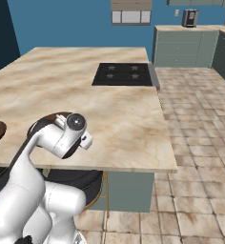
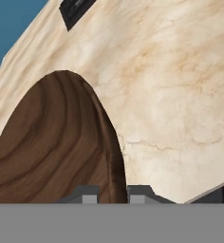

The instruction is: Pick up the bowls from the cabinet and place each bowl in front of a stool on the dining counter.

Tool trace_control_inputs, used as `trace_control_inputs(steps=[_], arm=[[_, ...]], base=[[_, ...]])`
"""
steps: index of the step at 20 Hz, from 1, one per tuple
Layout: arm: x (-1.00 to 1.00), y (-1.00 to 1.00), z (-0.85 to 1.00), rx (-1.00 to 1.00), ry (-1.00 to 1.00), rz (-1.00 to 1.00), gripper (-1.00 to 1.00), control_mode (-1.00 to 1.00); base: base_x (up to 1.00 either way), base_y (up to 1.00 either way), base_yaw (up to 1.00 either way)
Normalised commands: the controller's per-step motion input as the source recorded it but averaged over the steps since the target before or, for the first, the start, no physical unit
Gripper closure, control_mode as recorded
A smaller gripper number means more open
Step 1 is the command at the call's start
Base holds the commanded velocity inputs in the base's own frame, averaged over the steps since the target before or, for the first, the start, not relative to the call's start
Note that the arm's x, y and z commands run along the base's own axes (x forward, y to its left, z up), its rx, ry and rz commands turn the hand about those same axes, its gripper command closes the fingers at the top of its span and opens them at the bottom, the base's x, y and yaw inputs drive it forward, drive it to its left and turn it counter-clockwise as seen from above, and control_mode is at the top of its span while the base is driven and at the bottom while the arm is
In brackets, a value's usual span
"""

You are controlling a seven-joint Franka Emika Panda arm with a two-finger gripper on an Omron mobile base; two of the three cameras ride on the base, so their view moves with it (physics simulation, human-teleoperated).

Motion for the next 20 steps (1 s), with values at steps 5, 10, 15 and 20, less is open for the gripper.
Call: trace_control_inputs(steps=[5,10,15,20], arm=[[0.26,0.0,-0.15,0.0,0.0,-0.01,1.0,-1.0],[0.26,0.0,-0.16,0.0,0.0,-0.01,1.0,-1.0],[0.21,0.0,-0.16,0.0,0.0,-0.01,1.0,-1.0],[0.2,0.0,-0.16,0.0,0.0,0.0,1.0,-1.0]], base=[[0.0,0.0,0.0],[0.0,0.0,0.0],[0.0,0.0,0.0],[0.0,0.0,0.0]])
